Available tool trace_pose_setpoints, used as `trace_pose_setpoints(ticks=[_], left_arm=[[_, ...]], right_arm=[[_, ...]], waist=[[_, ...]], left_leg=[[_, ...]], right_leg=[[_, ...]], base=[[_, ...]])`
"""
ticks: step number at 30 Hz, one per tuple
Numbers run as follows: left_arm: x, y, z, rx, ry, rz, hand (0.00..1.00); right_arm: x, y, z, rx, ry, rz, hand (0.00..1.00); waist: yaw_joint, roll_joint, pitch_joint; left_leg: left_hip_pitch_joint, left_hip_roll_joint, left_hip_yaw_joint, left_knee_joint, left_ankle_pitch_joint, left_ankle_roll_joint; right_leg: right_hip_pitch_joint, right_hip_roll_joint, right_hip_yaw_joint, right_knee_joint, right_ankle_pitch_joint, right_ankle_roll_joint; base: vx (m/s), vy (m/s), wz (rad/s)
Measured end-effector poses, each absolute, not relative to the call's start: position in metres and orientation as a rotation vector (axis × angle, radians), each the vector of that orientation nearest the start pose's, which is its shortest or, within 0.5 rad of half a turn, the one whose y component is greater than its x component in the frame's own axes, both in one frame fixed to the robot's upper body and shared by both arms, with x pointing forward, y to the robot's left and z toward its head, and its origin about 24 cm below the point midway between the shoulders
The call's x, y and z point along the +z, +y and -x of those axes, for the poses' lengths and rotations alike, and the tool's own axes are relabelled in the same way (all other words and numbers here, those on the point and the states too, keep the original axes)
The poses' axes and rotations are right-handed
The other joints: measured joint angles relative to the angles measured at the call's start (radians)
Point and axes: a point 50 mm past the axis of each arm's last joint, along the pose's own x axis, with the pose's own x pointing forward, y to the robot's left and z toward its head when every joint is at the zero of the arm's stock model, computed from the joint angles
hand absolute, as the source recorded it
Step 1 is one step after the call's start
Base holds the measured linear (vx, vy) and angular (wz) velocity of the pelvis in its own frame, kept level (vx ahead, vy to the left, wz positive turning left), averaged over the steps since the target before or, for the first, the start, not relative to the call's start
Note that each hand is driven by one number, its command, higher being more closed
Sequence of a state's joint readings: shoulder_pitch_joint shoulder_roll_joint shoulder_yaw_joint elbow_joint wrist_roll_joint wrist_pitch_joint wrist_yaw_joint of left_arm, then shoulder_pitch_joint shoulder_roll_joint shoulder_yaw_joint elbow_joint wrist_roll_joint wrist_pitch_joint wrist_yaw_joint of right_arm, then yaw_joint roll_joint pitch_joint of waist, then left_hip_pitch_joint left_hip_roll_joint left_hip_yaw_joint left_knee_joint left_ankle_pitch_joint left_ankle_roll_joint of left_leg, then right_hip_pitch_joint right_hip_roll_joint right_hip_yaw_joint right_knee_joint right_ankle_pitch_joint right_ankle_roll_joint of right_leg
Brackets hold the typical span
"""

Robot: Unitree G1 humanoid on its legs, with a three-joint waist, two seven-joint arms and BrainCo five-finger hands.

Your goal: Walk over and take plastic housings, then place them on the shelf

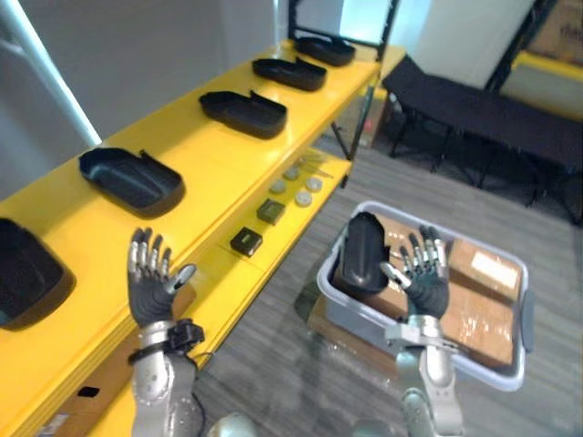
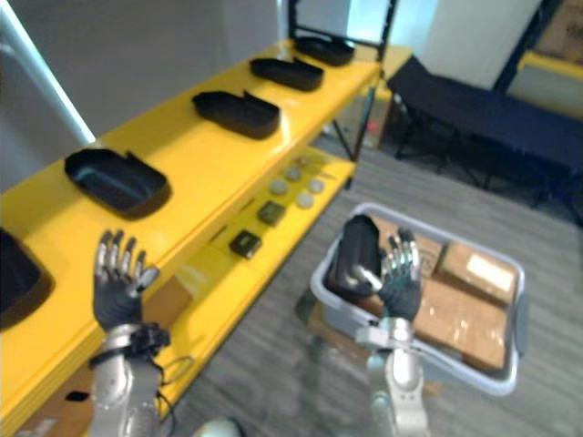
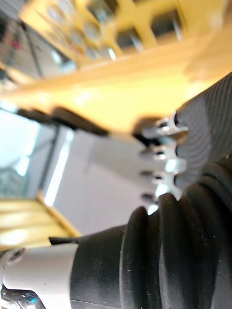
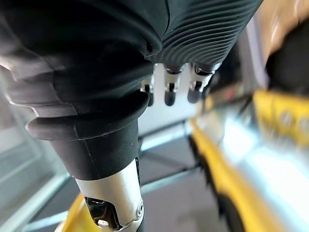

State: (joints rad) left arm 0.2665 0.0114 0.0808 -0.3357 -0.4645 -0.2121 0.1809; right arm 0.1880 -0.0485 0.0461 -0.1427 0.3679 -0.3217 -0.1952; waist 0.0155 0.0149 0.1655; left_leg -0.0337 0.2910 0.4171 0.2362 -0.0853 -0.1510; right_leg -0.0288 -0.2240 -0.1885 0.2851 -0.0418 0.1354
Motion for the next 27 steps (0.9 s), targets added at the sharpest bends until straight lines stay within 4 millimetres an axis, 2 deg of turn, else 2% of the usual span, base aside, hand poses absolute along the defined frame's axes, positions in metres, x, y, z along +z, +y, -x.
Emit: trace_pose_setpoints(ticks=[1,3,4,6,7,9,11,12,14,16,18,20,22,24,27], left_arm=[[0.078,0.200,-0.195,0.344,-0.288,0.460,0.00],[0.077,0.195,-0.196,0.334,-0.286,0.502,0.00],[0.074,0.185,-0.198,0.311,-0.268,0.545,0.00],[0.068,0.166,-0.201,0.241,-0.227,0.601,0.00],[0.065,0.159,-0.202,0.202,-0.207,0.601,0.00],[0.061,0.157,-0.202,0.188,-0.189,0.590,0.00],[0.057,0.156,-0.203,0.187,-0.174,0.555,0.00],[0.056,0.155,-0.204,0.178,-0.166,0.543,0.00],[0.051,0.157,-0.208,0.159,-0.145,0.508,0.00],[0.047,0.159,-0.213,0.136,-0.130,0.437,0.00],[0.041,0.165,-0.215,0.124,-0.101,0.346,0.00],[0.034,0.168,-0.216,0.122,-0.071,0.293,0.00],[0.031,0.168,-0.218,0.121,-0.048,0.276,0.00],[0.032,0.165,-0.222,0.111,-0.047,0.280,0.00],[0.032,0.155,-0.226,0.069,-0.036,0.285,0.00]], right_arm=[[0.057,-0.177,-0.212,-0.249,-0.230,-0.341,0.00],[0.054,-0.183,-0.209,-0.270,-0.214,-0.324,0.00],[0.051,-0.192,-0.205,-0.294,-0.201,-0.300,0.00],[0.043,-0.209,-0.194,-0.349,-0.163,-0.233,0.00],[0.040,-0.216,-0.187,-0.377,-0.148,-0.213,0.00],[0.040,-0.225,-0.184,-0.403,-0.146,-0.208,0.00],[0.042,-0.232,-0.183,-0.418,-0.154,-0.195,0.00],[0.044,-0.236,-0.183,-0.418,-0.159,-0.180,0.00],[0.044,-0.241,-0.185,-0.436,-0.159,-0.162,0.00],[0.038,-0.240,-0.193,-0.445,-0.137,-0.151,0.00],[0.031,-0.238,-0.211,-0.455,-0.118,-0.171,0.00],[0.030,-0.237,-0.224,-0.448,-0.113,-0.177,0.00],[0.032,-0.239,-0.242,-0.452,-0.113,-0.171,0.00],[0.047,-0.248,-0.267,-0.470,-0.148,-0.146,0.00],[0.086,-0.264,-0.309,-0.498,-0.223,-0.096,0.00]], waist=[[-0.004,-0.004,0.001],[-0.017,0.007,0.008],[-0.037,0.023,0.012],[-0.064,0.023,0.022],[-0.074,0.022,0.023],[-0.080,0.021,0.030],[-0.082,0.035,0.031],[-0.083,0.048,0.034],[-0.084,0.054,0.052],[-0.083,0.037,0.071],[-0.069,0.008,0.104],[-0.053,0.007,0.111],[-0.051,0.016,0.125],[-0.033,0.031,0.144],[-0.010,0.049,0.173]], left_leg=[[-0.003,0.017,0.011,0.007,0.007,-0.012],[-0.009,0.051,0.003,0.012,0.016,-0.013],[-0.021,0.073,-0.012,0.016,0.030,0.004],[-0.019,0.073,-0.058,0.017,0.061,0.050],[-0.017,0.064,-0.079,0.017,0.073,0.067],[0.000,0.039,-0.128,-0.002,0.069,0.075],[0.036,-0.004,-0.181,-0.068,0.050,0.095],[0.046,-0.023,-0.193,-0.105,0.041,0.083],[0.046,-0.057,-0.187,-0.125,0.030,0.066],[0.033,-0.079,-0.190,-0.118,0.014,0.024],[0.026,-0.103,-0.190,-0.105,0.004,0.005],[-0.004,-0.109,-0.194,-0.074,-0.012,0.003],[-0.036,-0.110,-0.218,-0.048,-0.017,0.001],[-0.068,-0.110,-0.252,-0.032,-0.014,-0.003],[-0.114,-0.110,-0.296,-0.016,-0.006,-0.006]], right_leg=[[0.023,0.024,-0.026,-0.069,-0.019,0.026],[0.048,0.066,-0.037,-0.141,-0.023,0.018],[0.053,0.091,-0.046,-0.153,-0.020,0.007],[0.059,0.103,-0.047,-0.151,-0.029,-0.012],[0.055,0.103,-0.032,-0.154,-0.034,-0.020],[0.045,0.099,0.015,-0.176,-0.032,-0.031],[0.028,0.085,0.055,-0.198,-0.004,-0.017],[0.005,0.072,0.068,-0.196,0.017,0.003],[-0.015,0.042,0.087,-0.207,0.050,0.026],[-0.018,0.021,0.094,-0.235,0.080,0.041],[-0.002,-0.002,0.102,-0.283,0.120,0.049],[-0.006,-0.012,0.097,-0.302,0.137,0.054],[-0.005,-0.014,0.070,-0.303,0.141,0.054],[-0.006,-0.012,0.046,-0.308,0.147,0.052],[-0.006,-0.007,0.006,-0.324,0.163,0.049]], base=[[-0.03,-0.308,-0.51],[-0.03,-0.250,-0.32],[-0.04,-0.201,-0.01],[-0.06,-0.161,-0.03],[-0.07,-0.079,-0.22],[-0.05,-0.004,-0.50],[-0.01,0.082,-0.67],[-0.01,0.124,-0.55],[-0.06,0.214,-0.26],[-0.09,0.193,-0.10],[-0.07,0.125,-0.07],[-0.07,0.076,0.08],[-0.05,0.034,0.29],[-0.06,0.002,0.36],[-0.05,0.001,0.36]])
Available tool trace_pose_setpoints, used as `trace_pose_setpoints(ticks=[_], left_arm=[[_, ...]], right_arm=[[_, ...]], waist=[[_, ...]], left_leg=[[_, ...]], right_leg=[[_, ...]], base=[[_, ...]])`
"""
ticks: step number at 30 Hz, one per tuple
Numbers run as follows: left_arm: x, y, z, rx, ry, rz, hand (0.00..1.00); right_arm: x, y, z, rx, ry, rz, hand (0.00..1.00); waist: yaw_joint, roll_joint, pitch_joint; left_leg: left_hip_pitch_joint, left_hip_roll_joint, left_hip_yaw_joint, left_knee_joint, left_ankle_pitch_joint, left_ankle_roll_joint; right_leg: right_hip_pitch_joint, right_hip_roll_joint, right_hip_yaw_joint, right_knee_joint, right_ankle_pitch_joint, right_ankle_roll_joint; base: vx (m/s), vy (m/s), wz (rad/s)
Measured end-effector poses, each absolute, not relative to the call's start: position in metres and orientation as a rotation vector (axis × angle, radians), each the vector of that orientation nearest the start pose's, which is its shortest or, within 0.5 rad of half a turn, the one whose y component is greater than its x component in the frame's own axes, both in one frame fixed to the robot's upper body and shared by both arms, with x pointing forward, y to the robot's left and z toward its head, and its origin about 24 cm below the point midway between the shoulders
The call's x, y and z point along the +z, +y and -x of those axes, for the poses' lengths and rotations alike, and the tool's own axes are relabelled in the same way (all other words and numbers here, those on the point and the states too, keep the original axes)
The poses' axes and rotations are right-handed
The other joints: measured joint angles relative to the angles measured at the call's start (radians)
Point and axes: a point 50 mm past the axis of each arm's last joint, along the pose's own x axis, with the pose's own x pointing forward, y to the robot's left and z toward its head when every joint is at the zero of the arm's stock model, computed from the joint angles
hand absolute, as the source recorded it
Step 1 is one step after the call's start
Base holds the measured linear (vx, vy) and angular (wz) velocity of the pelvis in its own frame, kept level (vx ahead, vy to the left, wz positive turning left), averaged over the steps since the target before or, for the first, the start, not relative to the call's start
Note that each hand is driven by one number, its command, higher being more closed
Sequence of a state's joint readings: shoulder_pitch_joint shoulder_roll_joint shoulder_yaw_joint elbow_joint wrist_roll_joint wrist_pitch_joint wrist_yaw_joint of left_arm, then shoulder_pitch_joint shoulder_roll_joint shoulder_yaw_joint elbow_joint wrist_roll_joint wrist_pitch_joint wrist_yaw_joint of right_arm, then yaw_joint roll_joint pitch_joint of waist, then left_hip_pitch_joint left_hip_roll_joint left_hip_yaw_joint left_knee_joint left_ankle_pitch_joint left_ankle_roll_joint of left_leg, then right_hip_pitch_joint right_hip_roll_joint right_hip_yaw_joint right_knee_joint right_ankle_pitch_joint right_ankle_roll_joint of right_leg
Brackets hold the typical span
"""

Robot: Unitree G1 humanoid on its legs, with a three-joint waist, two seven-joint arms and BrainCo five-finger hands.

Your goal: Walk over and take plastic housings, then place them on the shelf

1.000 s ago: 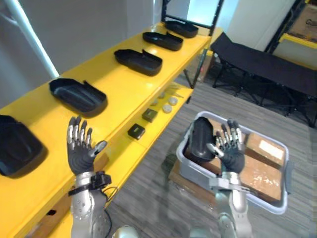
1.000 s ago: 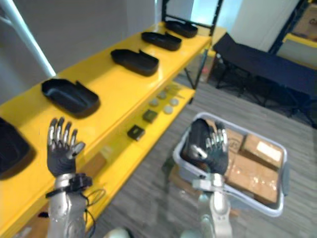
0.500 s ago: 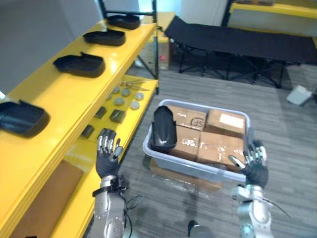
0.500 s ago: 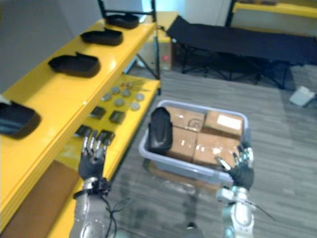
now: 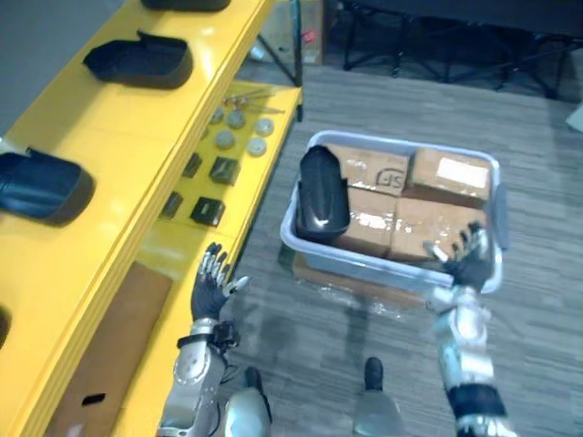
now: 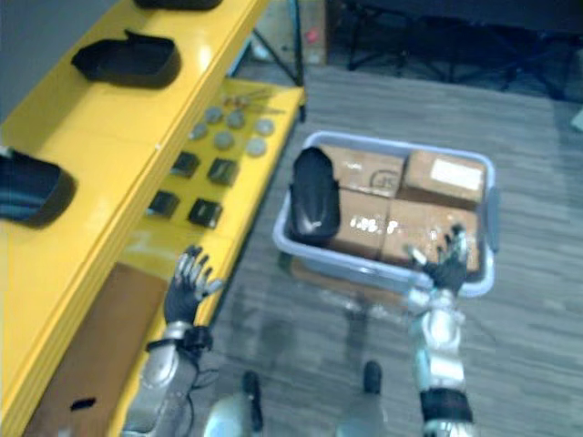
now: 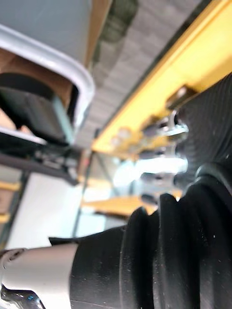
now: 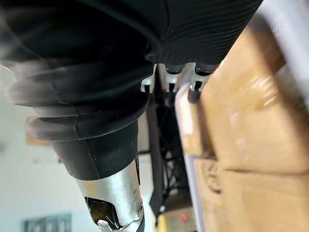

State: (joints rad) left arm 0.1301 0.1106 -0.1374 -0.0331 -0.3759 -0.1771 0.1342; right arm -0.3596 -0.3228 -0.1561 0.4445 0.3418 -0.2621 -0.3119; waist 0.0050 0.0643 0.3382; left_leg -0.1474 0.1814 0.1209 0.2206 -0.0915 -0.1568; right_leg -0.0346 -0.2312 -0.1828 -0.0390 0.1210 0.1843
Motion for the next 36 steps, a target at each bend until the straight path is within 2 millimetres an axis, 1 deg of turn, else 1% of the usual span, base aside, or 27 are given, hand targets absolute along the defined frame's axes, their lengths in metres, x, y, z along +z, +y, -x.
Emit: trace_pose_setpoints(ticks=[1,2,3,4,5,6,8,9,10,12,13,14,15,16,17,19,22,23,27,28,30,33,36], left_arm=[[0.030,0.150,-0.228,0.049,-0.020,0.284,0.00],[0.028,0.149,-0.229,0.043,-0.012,0.282,0.00],[0.024,0.145,-0.232,0.028,0.007,0.277,0.00],[0.022,0.142,-0.234,0.020,0.018,0.273,0.00],[0.017,0.138,-0.235,0.004,0.040,0.264,0.00],[0.011,0.134,-0.235,-0.011,0.067,0.253,0.00],[0.002,0.129,-0.233,-0.031,0.105,0.243,0.00],[-0.001,0.125,-0.232,-0.046,0.121,0.227,0.00],[-0.003,0.124,-0.232,-0.051,0.128,0.223,0.00],[-0.005,0.117,-0.235,-0.086,0.134,0.213,0.00],[-0.005,0.115,-0.235,-0.092,0.133,0.213,0.00],[-0.004,0.113,-0.236,-0.105,0.129,0.213,0.00],[-0.004,0.109,-0.236,-0.127,0.126,0.213,0.00],[-0.004,0.108,-0.236,-0.132,0.124,0.213,0.00],[-0.005,0.106,-0.237,-0.142,0.126,0.213,0.00],[-0.008,0.102,-0.236,-0.161,0.141,0.209,0.00],[-0.018,0.094,-0.230,-0.193,0.185,0.198,0.00],[-0.020,0.089,-0.228,-0.213,0.195,0.194,0.00],[-0.022,0.083,-0.226,-0.238,0.203,0.190,0.00],[-0.022,0.080,-0.225,-0.246,0.204,0.192,0.00],[-0.023,0.077,-0.224,-0.248,0.217,0.211,0.00],[-0.026,0.077,-0.223,-0.230,0.231,0.211,0.00],[-0.024,0.076,-0.223,-0.220,0.214,0.220,0.00]], right_arm=[[0.102,-0.271,-0.323,-0.519,-0.242,-0.075,0.00],[0.111,-0.275,-0.330,-0.530,-0.254,-0.068,0.00],[0.129,-0.282,-0.342,-0.551,-0.279,-0.058,0.00],[0.139,-0.286,-0.347,-0.563,-0.289,-0.054,0.00],[0.158,-0.293,-0.356,-0.575,-0.306,-0.048,0.00],[0.172,-0.297,-0.362,-0.583,-0.312,-0.023,0.00],[0.187,-0.300,-0.369,-0.582,-0.311,0.017,0.00],[0.191,-0.301,-0.372,-0.583,-0.299,0.045,0.00],[0.193,-0.302,-0.373,-0.584,-0.289,0.055,0.00],[0.208,-0.305,-0.377,-0.593,-0.290,0.083,0.00],[0.212,-0.305,-0.379,-0.594,-0.290,0.087,0.00],[0.219,-0.306,-0.381,-0.598,-0.272,0.104,0.00],[0.222,-0.309,-0.383,-0.610,-0.248,0.115,0.00],[0.223,-0.310,-0.384,-0.614,-0.237,0.118,0.00],[0.223,-0.311,-0.385,-0.622,-0.206,0.128,0.00],[0.227,-0.311,-0.388,-0.630,-0.171,0.131,0.00],[0.221,-0.315,-0.388,-0.651,-0.096,0.146,0.00],[0.219,-0.321,-0.387,-0.670,-0.062,0.152,0.00],[0.219,-0.326,-0.386,-0.702,0.019,0.181,0.00],[0.218,-0.334,-0.382,-0.744,0.049,0.195,0.00],[0.213,-0.341,-0.378,-0.784,0.100,0.206,0.00],[0.205,-0.344,-0.375,-0.797,0.170,0.227,0.00],[0.196,-0.347,-0.373,-0.786,0.243,0.254,0.00]], waist=[[0.014,0.002,0.015],[0.020,0.003,0.025],[0.028,0.005,0.045],[0.037,0.006,0.058],[0.042,0.009,0.076],[0.056,0.011,0.078],[0.079,0.015,0.082],[0.091,0.018,0.085],[0.094,0.020,0.086],[0.103,0.041,0.102],[0.108,0.046,0.107],[0.118,0.059,0.113],[0.130,0.069,0.119],[0.134,0.074,0.122],[0.148,0.078,0.124],[0.154,0.091,0.131],[0.166,0.095,0.132],[0.173,0.099,0.134],[0.179,0.109,0.138],[0.179,0.122,0.145],[0.189,0.132,0.149],[0.192,0.134,0.150],[0.196,0.135,0.150]], left_leg=[[-0.013,0.000,-0.013,0.001,0.007,0.000],[-0.018,0.000,-0.021,0.001,0.010,-0.001],[-0.035,0.000,-0.038,0.004,0.017,-0.002],[-0.038,0.000,-0.043,0.006,0.018,-0.001],[-0.059,-0.001,-0.060,0.022,0.018,-0.001],[-0.083,-0.002,-0.069,0.034,0.018,-0.001],[-0.100,-0.003,-0.071,0.039,0.019,-0.001],[-0.111,-0.007,-0.080,0.050,0.017,0.002],[-0.118,-0.009,-0.087,0.057,0.016,0.003],[-0.141,-0.017,-0.117,0.078,0.013,0.008],[-0.143,-0.017,-0.119,0.084,0.011,0.011],[-0.155,-0.019,-0.125,0.098,0.007,0.015],[-0.165,-0.021,-0.131,0.108,0.004,0.017],[-0.171,-0.022,-0.137,0.113,0.004,0.017],[-0.184,-0.022,-0.141,0.117,0.004,0.017],[-0.205,-0.022,-0.146,0.131,0.005,0.017],[-0.222,-0.023,-0.146,0.139,0.007,0.017],[-0.221,-0.023,-0.147,0.141,0.007,0.017],[-0.233,-0.023,-0.152,0.141,0.013,0.018],[-0.240,-0.025,-0.164,0.142,0.016,0.017],[-0.241,-0.025,-0.164,0.139,0.019,0.016],[-0.245,-0.024,-0.164,0.137,0.022,0.016],[-0.259,-0.024,-0.165,0.139,0.023,0.016]], right_leg=[[-0.002,0.002,-0.012,-0.001,0.003,-0.002],[-0.002,0.003,-0.018,-0.001,0.006,-0.004],[-0.003,0.005,-0.039,-0.001,0.009,-0.006],[-0.003,0.006,-0.043,-0.001,0.012,-0.007],[-0.004,0.007,-0.058,-0.001,0.014,-0.008],[-0.017,0.007,-0.065,-0.001,0.020,-0.008],[-0.032,0.007,-0.071,0.000,0.036,-0.012],[-0.033,0.004,-0.093,0.000,0.039,-0.014],[-0.033,0.003,-0.101,0.002,0.039,-0.014],[-0.033,-0.001,-0.129,0.021,0.039,-0.014],[-0.034,-0.002,-0.135,0.027,0.039,-0.014],[-0.036,-0.003,-0.150,0.033,0.038,-0.014],[-0.037,-0.004,-0.155,0.033,0.038,-0.014],[-0.038,-0.004,-0.163,0.034,0.038,-0.014],[-0.046,-0.004,-0.172,0.034,0.037,-0.016],[-0.058,-0.003,-0.176,0.036,0.036,-0.016],[-0.077,-0.005,-0.176,0.047,0.035,-0.017],[-0.077,-0.006,-0.177,0.052,0.034,-0.019],[-0.091,-0.008,-0.188,0.065,0.028,-0.026],[-0.092,-0.007,-0.201,0.071,0.025,-0.030],[-0.101,-0.010,-0.202,0.085,0.018,-0.028],[-0.109,-0.011,-0.201,0.089,0.016,-0.027],[-0.126,-0.013,-0.202,0.100,0.012,-0.027]], base=[[-0.05,0.002,0.32],[-0.06,0.000,0.35],[-0.04,0.001,0.27],[-0.08,0.012,0.33],[-0.06,0.021,0.26],[-0.06,0.032,0.21],[-0.03,0.051,0.07],[-0.03,0.049,0.12],[-0.03,0.043,0.25],[-0.05,0.057,0.32],[-0.07,0.062,0.21],[-0.08,0.056,0.11],[-0.08,0.049,0.13],[-0.08,0.035,0.11],[-0.09,0.023,0.08],[-0.07,0.019,0.02],[-0.05,0.027,0.00],[0.00,0.000,0.00],[-0.01,0.001,0.03],[-0.03,0.003,0.14],[-0.01,0.003,0.05],[0.00,0.000,0.00],[0.00,0.000,0.00]])
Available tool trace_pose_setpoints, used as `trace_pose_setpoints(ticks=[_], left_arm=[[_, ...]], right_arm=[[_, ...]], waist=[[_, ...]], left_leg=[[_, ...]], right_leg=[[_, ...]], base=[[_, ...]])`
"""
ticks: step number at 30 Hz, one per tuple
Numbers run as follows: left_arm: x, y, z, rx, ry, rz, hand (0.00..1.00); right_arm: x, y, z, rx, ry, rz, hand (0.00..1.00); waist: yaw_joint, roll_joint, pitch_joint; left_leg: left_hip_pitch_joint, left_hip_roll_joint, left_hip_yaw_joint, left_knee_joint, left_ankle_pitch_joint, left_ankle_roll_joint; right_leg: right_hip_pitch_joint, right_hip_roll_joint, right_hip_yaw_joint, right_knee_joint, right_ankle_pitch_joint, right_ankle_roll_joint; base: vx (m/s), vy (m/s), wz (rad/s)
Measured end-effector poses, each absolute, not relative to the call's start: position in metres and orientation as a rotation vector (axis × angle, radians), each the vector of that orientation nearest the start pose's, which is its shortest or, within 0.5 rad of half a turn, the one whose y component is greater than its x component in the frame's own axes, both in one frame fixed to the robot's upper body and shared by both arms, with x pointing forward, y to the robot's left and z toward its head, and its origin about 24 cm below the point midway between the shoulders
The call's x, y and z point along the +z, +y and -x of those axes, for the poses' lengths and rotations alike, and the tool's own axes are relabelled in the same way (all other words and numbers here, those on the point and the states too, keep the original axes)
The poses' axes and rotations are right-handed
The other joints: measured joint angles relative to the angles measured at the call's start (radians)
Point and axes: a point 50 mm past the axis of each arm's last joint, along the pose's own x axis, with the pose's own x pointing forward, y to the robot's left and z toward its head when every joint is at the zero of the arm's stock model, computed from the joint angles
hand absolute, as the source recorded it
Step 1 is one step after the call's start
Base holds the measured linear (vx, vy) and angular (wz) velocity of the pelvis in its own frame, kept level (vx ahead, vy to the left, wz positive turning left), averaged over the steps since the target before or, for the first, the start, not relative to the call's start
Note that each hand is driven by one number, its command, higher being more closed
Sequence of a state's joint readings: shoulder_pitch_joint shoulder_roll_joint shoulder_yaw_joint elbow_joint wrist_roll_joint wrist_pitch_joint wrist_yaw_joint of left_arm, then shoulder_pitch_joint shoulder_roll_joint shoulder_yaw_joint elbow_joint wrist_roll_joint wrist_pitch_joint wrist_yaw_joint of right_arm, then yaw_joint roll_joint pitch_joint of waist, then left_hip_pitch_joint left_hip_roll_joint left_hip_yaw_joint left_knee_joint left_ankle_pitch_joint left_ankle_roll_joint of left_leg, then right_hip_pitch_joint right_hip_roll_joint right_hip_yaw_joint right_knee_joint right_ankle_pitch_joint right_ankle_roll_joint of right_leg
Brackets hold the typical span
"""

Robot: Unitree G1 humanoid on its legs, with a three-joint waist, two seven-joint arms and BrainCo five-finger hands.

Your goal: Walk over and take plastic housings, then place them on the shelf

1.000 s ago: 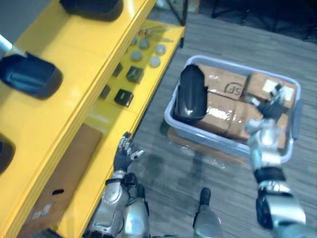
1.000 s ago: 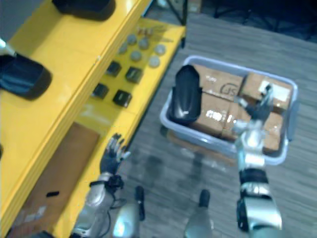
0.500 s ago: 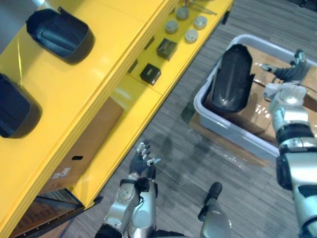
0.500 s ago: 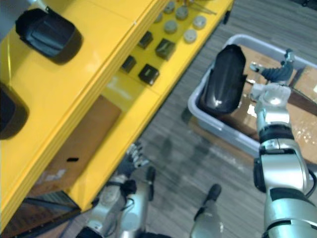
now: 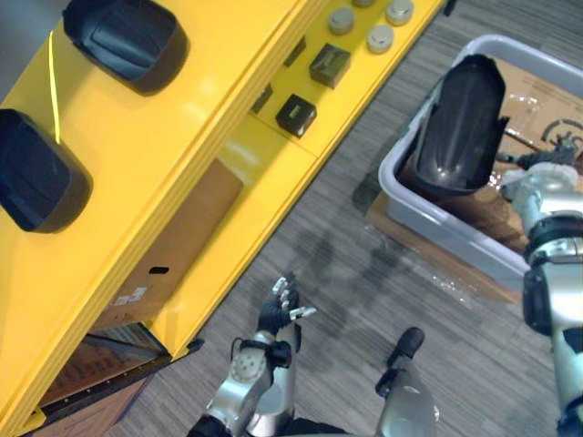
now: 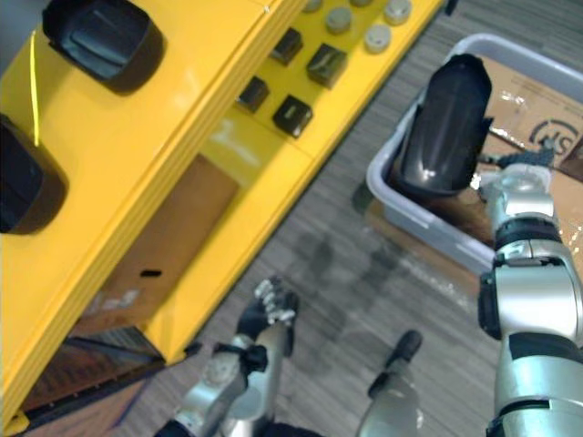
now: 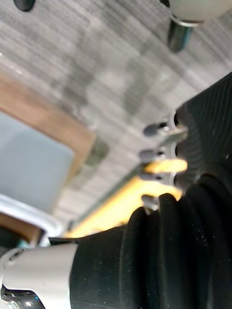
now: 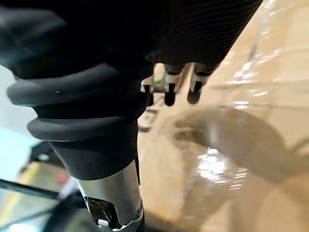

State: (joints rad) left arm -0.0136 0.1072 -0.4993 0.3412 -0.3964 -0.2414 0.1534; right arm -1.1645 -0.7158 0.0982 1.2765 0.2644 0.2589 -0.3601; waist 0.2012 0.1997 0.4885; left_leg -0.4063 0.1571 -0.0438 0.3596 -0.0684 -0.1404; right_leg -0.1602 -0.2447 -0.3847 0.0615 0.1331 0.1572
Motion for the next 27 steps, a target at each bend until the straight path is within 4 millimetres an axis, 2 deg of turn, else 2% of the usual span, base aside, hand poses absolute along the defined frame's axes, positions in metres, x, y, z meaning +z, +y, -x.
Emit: trace_pose_setpoints(ticks=[5,6,10,14,19,27], left_arm=[[-0.022,0.070,-0.225,-0.219,0.221,0.246,0.00],[-0.021,0.068,-0.225,-0.218,0.220,0.254,0.00],[-0.019,0.061,-0.228,-0.216,0.218,0.269,0.00],[-0.025,0.057,-0.225,-0.226,0.252,0.278,0.00],[-0.023,0.058,-0.226,-0.224,0.240,0.282,0.00],[-0.017,0.058,-0.227,-0.226,0.209,0.299,0.00]], right_arm=[[0.202,-0.357,-0.368,-0.770,0.257,0.314,0.00],[0.203,-0.359,-0.367,-0.766,0.258,0.333,1.00],[0.211,-0.373,-0.359,-0.804,0.256,0.421,1.00],[0.217,-0.390,-0.347,-0.839,0.316,0.617,1.00],[0.223,-0.397,-0.342,-0.853,0.376,0.794,1.00],[0.222,-0.402,-0.336,-0.873,0.489,0.890,1.00]], waist=[[0.012,0.013,0.008],[0.014,0.013,0.008],[0.036,0.015,0.007],[0.060,0.015,0.007],[0.062,0.016,0.006],[0.068,0.016,0.006]], left_leg=[[-0.024,-0.006,-0.004,0.000,0.009,0.003],[-0.033,-0.008,-0.005,0.001,0.010,0.004],[-0.071,-0.012,-0.018,0.001,0.018,0.004],[-0.092,-0.014,-0.026,-0.001,0.023,0.005],[-0.101,-0.014,-0.028,-0.006,0.026,0.002],[-0.100,-0.014,-0.036,-0.006,0.027,0.002]], right_leg=[[-0.035,-0.012,-0.004,0.033,-0.015,0.000],[-0.046,-0.015,-0.006,0.040,-0.017,-0.001],[-0.079,-0.019,-0.022,0.051,-0.019,-0.004],[-0.101,-0.020,-0.028,0.057,-0.021,-0.005],[-0.110,-0.020,-0.033,0.058,-0.024,-0.007],[-0.101,-0.020,-0.058,0.062,-0.028,-0.013]], base=[[-0.01,0.004,0.02],[-0.02,0.012,0.03],[-0.04,0.004,0.08],[-0.01,-0.003,0.03],[0.00,0.000,0.00],[0.02,-0.003,0.03]])
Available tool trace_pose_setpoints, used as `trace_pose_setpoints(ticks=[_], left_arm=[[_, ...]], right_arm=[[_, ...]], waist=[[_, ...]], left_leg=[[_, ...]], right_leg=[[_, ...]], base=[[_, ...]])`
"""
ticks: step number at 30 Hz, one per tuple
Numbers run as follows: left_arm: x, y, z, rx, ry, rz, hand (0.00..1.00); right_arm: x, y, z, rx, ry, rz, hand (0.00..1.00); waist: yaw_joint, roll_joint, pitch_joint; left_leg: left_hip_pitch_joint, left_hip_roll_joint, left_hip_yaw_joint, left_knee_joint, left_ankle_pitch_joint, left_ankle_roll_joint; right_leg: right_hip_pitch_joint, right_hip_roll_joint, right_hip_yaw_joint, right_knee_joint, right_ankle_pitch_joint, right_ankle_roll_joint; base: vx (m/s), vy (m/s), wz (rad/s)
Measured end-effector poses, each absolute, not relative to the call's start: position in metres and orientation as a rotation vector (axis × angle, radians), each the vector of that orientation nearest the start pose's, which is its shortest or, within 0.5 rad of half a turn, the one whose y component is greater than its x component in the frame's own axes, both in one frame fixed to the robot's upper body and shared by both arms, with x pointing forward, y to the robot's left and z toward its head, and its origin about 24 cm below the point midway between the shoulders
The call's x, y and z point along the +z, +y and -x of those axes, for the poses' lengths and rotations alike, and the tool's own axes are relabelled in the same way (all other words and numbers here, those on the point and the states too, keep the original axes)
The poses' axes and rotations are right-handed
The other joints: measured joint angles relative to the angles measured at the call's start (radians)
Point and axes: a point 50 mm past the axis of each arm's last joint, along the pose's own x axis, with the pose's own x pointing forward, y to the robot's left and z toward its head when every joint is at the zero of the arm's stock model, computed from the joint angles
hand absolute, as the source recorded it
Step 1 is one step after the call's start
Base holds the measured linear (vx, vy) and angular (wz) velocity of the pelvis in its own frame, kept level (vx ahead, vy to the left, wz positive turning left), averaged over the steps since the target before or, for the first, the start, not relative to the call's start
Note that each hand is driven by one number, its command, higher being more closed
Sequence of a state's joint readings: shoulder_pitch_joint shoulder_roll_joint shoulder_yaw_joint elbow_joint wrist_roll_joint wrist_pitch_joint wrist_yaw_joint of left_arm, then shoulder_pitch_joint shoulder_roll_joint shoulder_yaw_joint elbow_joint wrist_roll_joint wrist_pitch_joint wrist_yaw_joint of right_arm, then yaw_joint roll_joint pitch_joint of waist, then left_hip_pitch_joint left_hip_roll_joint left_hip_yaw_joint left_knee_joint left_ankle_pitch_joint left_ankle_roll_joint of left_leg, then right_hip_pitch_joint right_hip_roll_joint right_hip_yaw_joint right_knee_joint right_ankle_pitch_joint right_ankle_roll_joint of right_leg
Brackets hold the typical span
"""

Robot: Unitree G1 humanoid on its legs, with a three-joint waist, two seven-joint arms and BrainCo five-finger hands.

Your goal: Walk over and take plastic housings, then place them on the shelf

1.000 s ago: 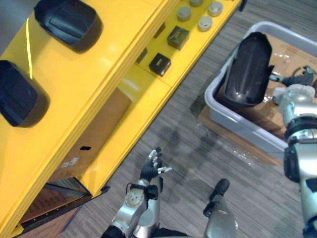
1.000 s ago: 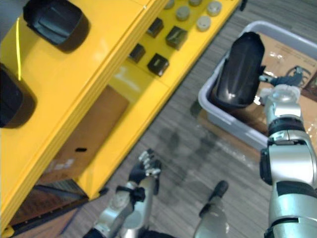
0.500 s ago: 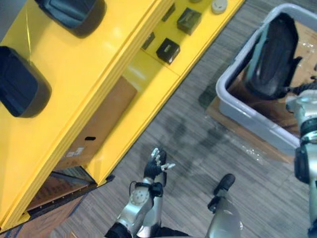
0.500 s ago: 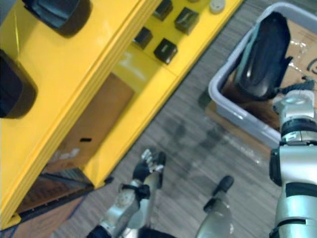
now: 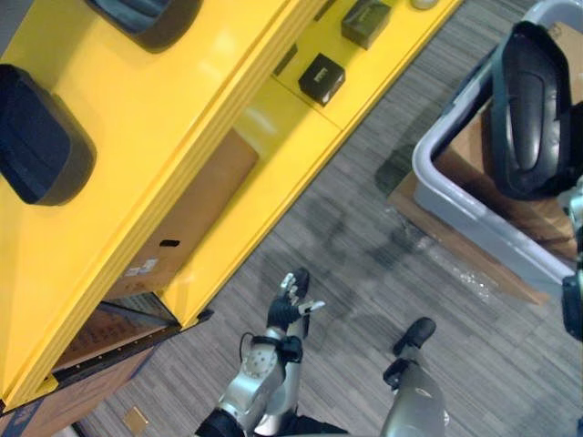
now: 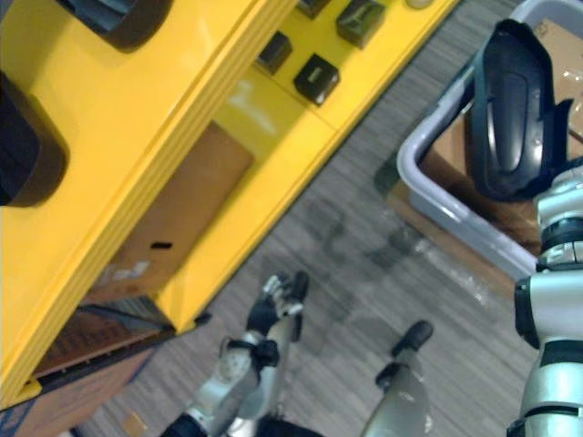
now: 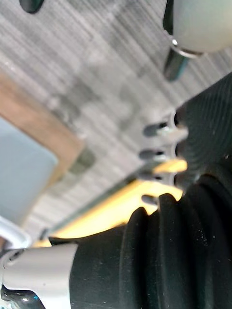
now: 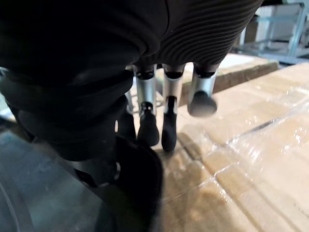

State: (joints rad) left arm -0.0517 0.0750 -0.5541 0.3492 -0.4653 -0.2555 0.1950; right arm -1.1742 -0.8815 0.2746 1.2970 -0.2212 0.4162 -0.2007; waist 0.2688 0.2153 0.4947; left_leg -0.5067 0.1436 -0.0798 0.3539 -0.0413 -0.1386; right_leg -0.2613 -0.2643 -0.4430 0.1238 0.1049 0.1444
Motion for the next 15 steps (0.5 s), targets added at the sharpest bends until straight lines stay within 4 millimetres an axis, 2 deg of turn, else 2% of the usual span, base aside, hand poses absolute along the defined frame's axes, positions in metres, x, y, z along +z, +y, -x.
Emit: trace_pose_setpoints(ticks=[4,8,13,15], left_arm=[[-0.013,0.062,-0.225,-0.221,0.186,0.304,0.00],[-0.009,0.077,-0.227,-0.177,0.143,0.306,0.00],[-0.001,0.094,-0.229,-0.131,0.082,0.312,0.00],[0.001,0.097,-0.230,-0.120,0.073,0.312,0.00]], right_arm=[[0.221,-0.401,-0.337,-0.891,0.437,0.919,1.00],[0.225,-0.394,-0.343,-0.903,0.288,1.012,1.00],[0.239,-0.375,-0.355,-0.868,0.096,1.135,1.00],[0.240,-0.368,-0.359,-0.835,0.060,1.168,1.00]], waist=[[-0.001,0.000,0.000],[-0.008,-0.001,0.000],[-0.039,-0.004,0.003],[-0.041,-0.012,0.007]], left_leg=[[0.001,0.001,-0.001,0.005,0.000,0.000],[0.018,0.007,0.005,0.004,0.000,0.000],[0.042,0.016,0.022,-0.007,0.001,-0.002],[0.058,0.021,0.037,-0.017,0.002,-0.003]], right_leg=[[0.001,0.000,0.000,0.005,-0.001,-0.001],[0.014,0.004,0.005,0.004,0.000,-0.001],[0.021,0.010,0.022,0.002,0.002,-0.004],[0.023,0.013,0.038,-0.003,0.005,-0.006]], base=[[-0.01,0.002,-0.01],[-0.03,0.002,-0.05],[0.00,-0.002,-0.10],[0.02,-0.010,-0.19]])
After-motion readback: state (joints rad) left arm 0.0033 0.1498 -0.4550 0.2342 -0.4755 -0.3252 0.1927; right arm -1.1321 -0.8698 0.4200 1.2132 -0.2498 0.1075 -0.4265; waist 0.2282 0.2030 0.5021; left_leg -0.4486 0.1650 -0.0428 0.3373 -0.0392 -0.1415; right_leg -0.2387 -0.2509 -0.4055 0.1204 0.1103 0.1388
